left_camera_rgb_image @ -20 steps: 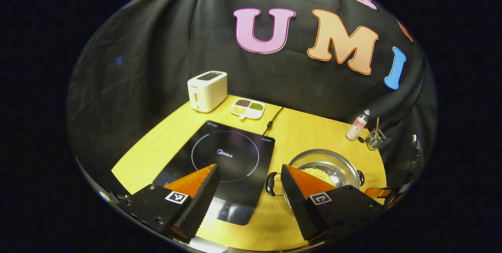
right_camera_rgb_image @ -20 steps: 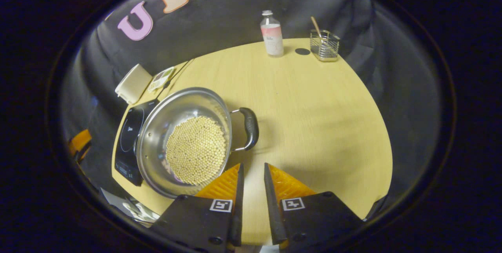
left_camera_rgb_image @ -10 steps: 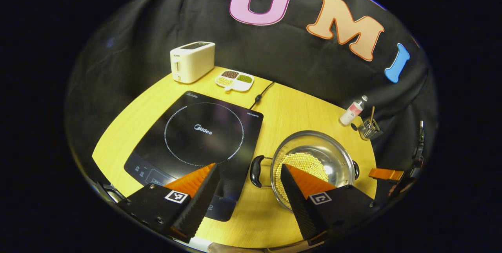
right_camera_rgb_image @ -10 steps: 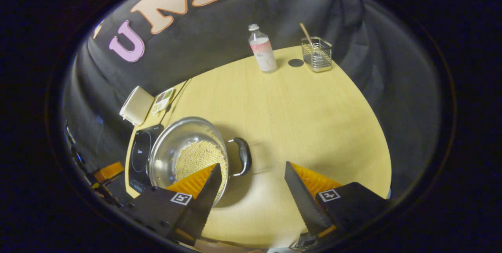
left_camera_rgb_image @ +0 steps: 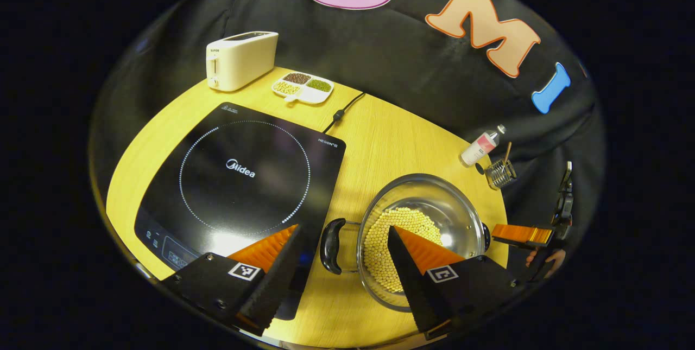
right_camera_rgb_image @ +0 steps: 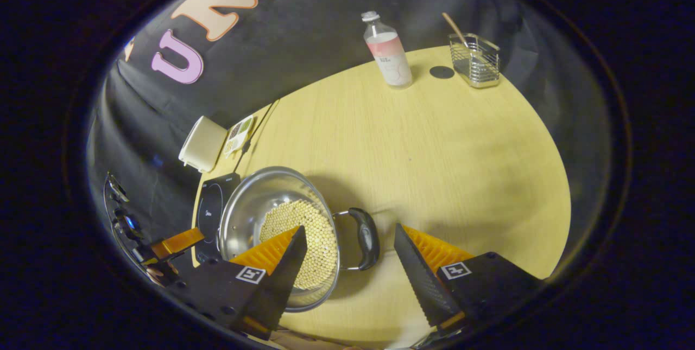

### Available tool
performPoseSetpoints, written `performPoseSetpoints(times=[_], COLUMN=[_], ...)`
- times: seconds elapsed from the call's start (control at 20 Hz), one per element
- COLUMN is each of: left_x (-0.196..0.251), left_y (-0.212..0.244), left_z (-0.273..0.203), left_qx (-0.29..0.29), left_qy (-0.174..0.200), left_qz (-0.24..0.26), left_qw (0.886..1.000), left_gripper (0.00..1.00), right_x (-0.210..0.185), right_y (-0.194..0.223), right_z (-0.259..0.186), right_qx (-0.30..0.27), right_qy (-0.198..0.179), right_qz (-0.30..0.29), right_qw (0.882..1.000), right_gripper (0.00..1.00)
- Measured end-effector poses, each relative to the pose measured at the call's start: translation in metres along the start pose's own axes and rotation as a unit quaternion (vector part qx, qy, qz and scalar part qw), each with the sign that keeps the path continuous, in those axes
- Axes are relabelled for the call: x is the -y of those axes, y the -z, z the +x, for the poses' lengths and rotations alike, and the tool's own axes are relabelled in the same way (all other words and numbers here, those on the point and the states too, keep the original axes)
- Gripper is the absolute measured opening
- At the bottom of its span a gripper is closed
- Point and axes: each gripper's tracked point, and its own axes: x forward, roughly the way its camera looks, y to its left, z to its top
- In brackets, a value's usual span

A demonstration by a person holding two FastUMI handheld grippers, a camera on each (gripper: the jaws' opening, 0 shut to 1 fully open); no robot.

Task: First push the handle of the pot to place it horizontally, then grasp the pot with both hands and set it on the induction cooktop.

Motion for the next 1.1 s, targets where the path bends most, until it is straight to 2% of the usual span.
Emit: performPoseSetpoints(times=[0.35,0.6,0.65,0.7,0.75,0.85,0.9,1.1], left_x=[-0.001,0.001,0.001,0.001,0.001,0.000,0.000,0.001], left_y=[0.013,0.016,0.017,0.017,0.018,0.021,0.021,0.024], left_z=[0.018,0.023,0.025,0.025,0.027,0.029,0.031,0.034], left_qx=[-0.040,-0.057,-0.061,-0.063,-0.067,-0.075,-0.079,-0.092], left_qy=[0.006,0.004,0.004,0.004,0.003,0.001,0.002,0.005], left_qz=[-0.007,-0.003,0.000,0.003,0.007,0.019,0.024,0.034], left_qw=[0.999,0.998,0.998,0.998,0.998,0.997,0.997,0.995], left_gripper=[0.88,0.75,0.81,0.81,0.81,0.81,0.74,0.73], right_x=[0.000,-0.001,0.001,0.001,0.002,0.002,0.002,-0.001], right_y=[0.005,0.007,0.007,0.010,0.010,0.012,0.013,0.017], right_z=[0.022,0.030,0.032,0.033,0.035,0.038,0.039,0.042], right_qx=[-0.028,-0.038,-0.041,-0.044,-0.046,-0.052,-0.054,-0.066], right_qy=[-0.006,-0.011,-0.012,-0.012,-0.012,-0.012,-0.013,-0.018], right_qz=[0.004,0.012,0.012,0.011,0.010,0.007,0.006,0.000], right_qw=[1.000,0.999,0.999,0.999,0.999,0.999,0.998,0.998], right_gripper=[1.00,1.00,0.99,0.89,0.99,0.98,0.97,0.97])
